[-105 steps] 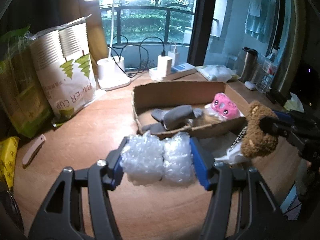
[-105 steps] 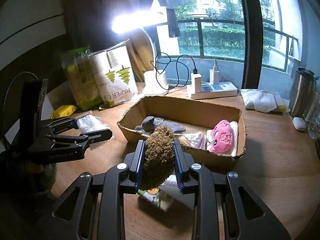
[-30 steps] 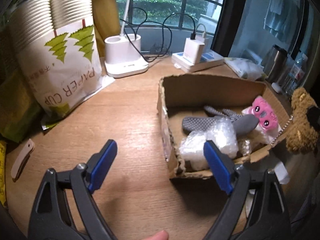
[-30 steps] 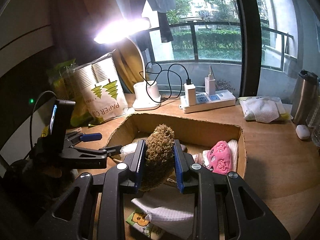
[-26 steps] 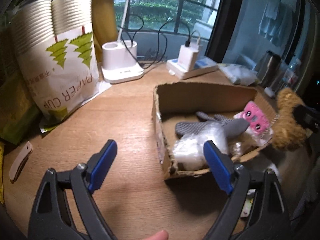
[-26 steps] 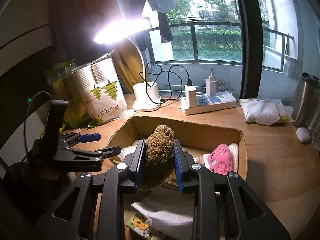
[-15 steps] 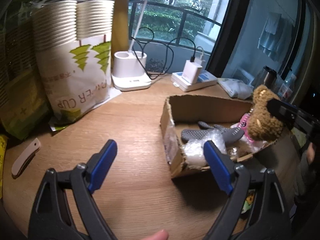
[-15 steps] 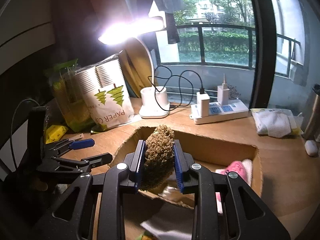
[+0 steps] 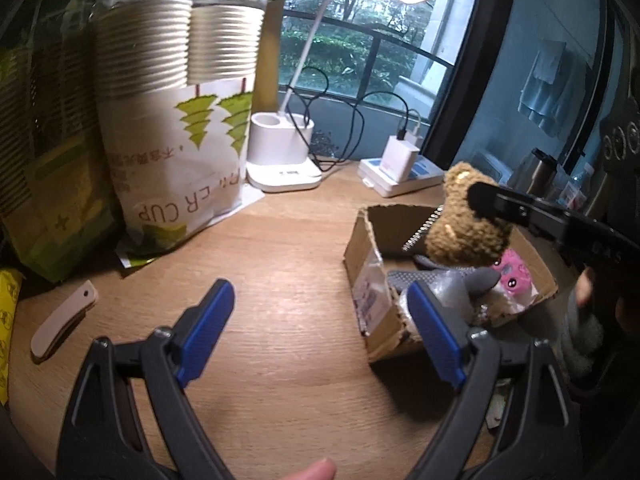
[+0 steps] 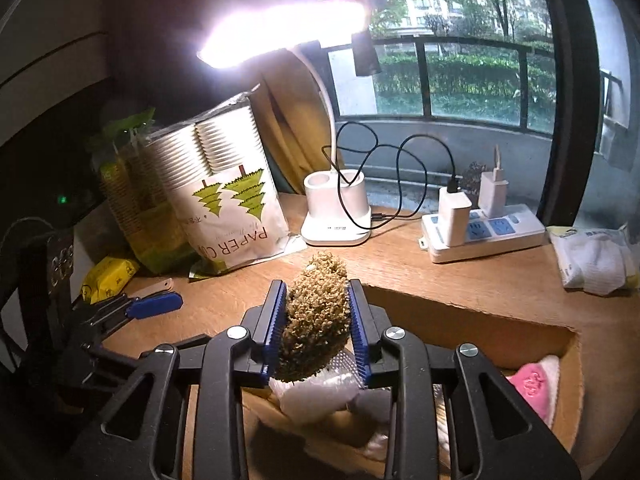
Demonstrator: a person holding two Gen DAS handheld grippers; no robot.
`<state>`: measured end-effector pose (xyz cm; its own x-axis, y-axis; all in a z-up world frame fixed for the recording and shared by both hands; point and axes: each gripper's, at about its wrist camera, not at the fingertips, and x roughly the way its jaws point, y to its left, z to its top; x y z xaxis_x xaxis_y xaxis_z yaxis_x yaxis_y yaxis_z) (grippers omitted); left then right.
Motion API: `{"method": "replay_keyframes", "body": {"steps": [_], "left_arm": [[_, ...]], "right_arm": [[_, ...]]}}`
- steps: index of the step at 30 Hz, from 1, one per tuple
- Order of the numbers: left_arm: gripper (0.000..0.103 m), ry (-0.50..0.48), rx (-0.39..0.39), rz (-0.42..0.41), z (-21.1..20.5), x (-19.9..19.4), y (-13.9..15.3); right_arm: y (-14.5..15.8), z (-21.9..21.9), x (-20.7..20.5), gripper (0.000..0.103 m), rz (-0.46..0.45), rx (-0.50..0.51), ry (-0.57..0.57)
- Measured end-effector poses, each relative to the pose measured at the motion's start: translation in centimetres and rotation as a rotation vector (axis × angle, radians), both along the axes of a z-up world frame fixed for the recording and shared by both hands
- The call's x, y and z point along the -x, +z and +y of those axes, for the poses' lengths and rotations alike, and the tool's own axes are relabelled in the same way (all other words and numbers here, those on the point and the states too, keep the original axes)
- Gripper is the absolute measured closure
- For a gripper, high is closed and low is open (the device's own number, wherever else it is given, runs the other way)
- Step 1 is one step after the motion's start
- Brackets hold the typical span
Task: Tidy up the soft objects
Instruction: 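Lower the brown plush into the box and open the right gripper, then move the left gripper to the green tissue pack while the right moves to the white cloth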
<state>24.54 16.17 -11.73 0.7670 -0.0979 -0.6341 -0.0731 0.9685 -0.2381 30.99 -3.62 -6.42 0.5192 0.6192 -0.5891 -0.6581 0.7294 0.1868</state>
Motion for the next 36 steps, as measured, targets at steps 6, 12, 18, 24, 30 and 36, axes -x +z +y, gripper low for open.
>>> {"method": "replay_keyframes", "body": {"steps": [6,12,18,24,30,36], "left_arm": [[0.014,0.008,-0.009,-0.003,0.1,0.3,0.0],[0.014,0.013,-0.013,-0.016,-0.3,1.0,0.6],[0.014,0.003,-0.022,-0.033,-1.8,2.4,1.5],[0.014,-0.006,-0.024,-0.056,-3.2,4.0,2.7],[0.014,-0.012,-0.030,-0.075,-4.5,5.6,3.7],[0.014,-0.026,-0.025,-0.074,-6.2,6.7,4.0]], "right_arm": [[-0.6,0.7,-0.3,0.051,0.020,0.034,-0.008],[0.0,-0.3,0.7,0.051,0.008,0.042,-0.026],[0.6,-1.6,2.3,0.051,-0.004,0.044,-0.031],[1.1,-3.4,4.4,0.051,-0.016,0.033,-0.040],[1.5,-5.1,6.2,0.051,-0.027,0.022,-0.042],[1.5,-7.0,8.1,0.051,-0.028,0.017,-0.051]]}}
